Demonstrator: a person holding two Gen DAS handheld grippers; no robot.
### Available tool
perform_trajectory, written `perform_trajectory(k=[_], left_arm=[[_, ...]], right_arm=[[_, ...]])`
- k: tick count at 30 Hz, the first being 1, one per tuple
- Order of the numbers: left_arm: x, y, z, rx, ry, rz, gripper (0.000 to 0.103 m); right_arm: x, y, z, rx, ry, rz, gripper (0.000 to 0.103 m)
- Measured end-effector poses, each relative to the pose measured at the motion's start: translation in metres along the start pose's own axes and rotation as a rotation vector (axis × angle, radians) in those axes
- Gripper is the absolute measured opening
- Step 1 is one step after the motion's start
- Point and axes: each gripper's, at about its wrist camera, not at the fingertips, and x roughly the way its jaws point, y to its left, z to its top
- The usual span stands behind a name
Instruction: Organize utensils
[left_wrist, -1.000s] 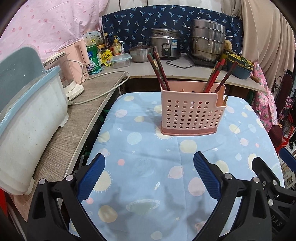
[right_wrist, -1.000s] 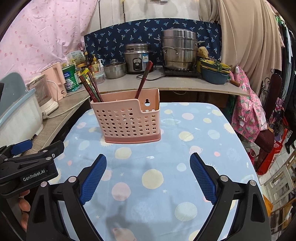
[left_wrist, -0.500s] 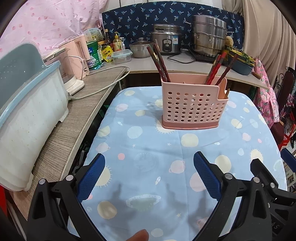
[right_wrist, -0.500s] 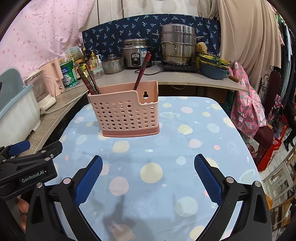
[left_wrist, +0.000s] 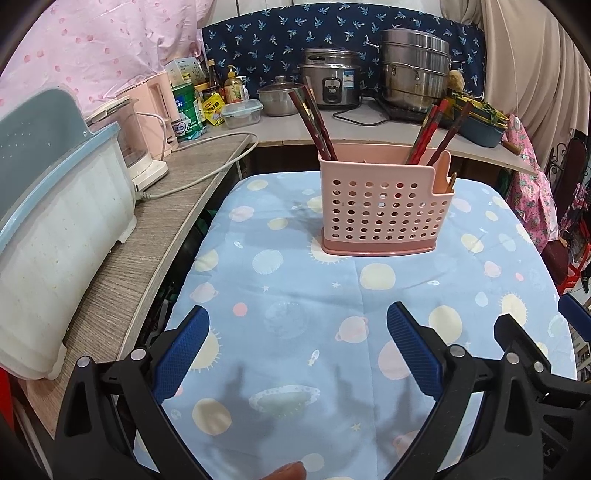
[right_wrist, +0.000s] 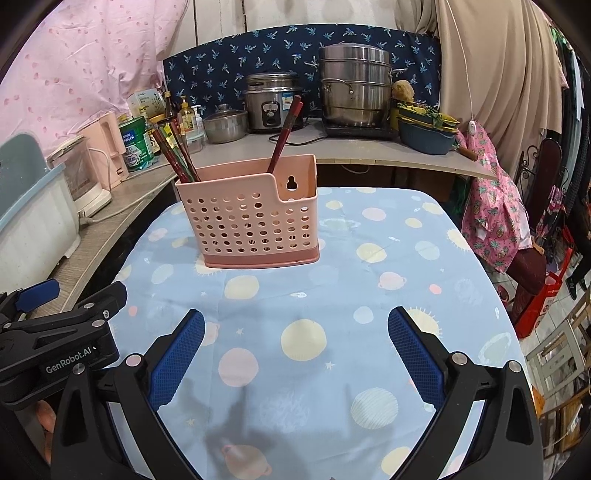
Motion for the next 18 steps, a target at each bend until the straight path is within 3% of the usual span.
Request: perform_trajectory(k=[18], left_arm=[[0.011, 0.001, -0.003, -0.008, 0.022, -0.012, 0.093]], right_arm=[[0.006, 0.0, -0.001, 0.001, 0.018, -0.001, 0.096]])
